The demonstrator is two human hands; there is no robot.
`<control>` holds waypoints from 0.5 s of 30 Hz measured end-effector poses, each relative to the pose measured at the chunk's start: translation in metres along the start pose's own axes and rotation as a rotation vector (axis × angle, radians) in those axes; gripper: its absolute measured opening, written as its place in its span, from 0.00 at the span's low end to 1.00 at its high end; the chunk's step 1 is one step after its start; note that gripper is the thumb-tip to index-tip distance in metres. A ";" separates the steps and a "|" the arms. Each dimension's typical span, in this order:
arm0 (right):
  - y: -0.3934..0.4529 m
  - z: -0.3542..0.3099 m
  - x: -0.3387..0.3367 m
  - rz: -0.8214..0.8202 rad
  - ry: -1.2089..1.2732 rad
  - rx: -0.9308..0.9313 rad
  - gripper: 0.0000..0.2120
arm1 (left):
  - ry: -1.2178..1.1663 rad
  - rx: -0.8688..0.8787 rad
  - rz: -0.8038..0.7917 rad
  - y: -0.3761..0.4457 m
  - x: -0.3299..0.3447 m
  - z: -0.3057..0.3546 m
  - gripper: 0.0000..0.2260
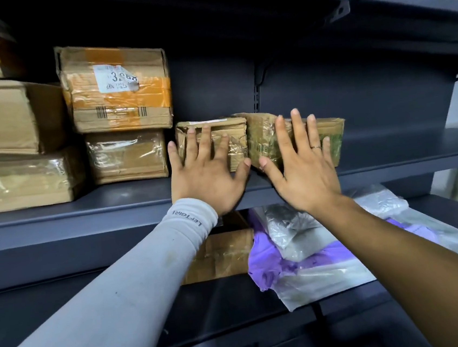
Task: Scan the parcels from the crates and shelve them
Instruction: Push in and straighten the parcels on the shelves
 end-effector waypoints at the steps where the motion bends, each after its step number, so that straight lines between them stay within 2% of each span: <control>1: -0.006 -0.001 0.000 0.003 0.004 0.010 0.37 | -0.001 0.011 0.010 -0.004 0.000 0.000 0.35; 5: -0.046 -0.011 0.008 -0.018 0.026 0.015 0.33 | 0.047 0.101 0.091 -0.033 0.007 -0.002 0.34; 10: -0.101 -0.028 0.025 -0.060 0.031 0.054 0.37 | 0.035 0.254 0.252 -0.094 0.030 -0.008 0.32; 15: -0.146 -0.047 0.047 -0.051 0.066 0.018 0.37 | 0.002 0.326 0.259 -0.163 0.078 -0.027 0.32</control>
Point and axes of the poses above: each hand's wrist, its own y-axis towards the middle knuckle, its own x-axis out of the palm, z = x × y, the point moved 1 cm from there along y, towards the middle knuckle, and after that the axes turned 1 degree about -x, right-handed, at the moved point
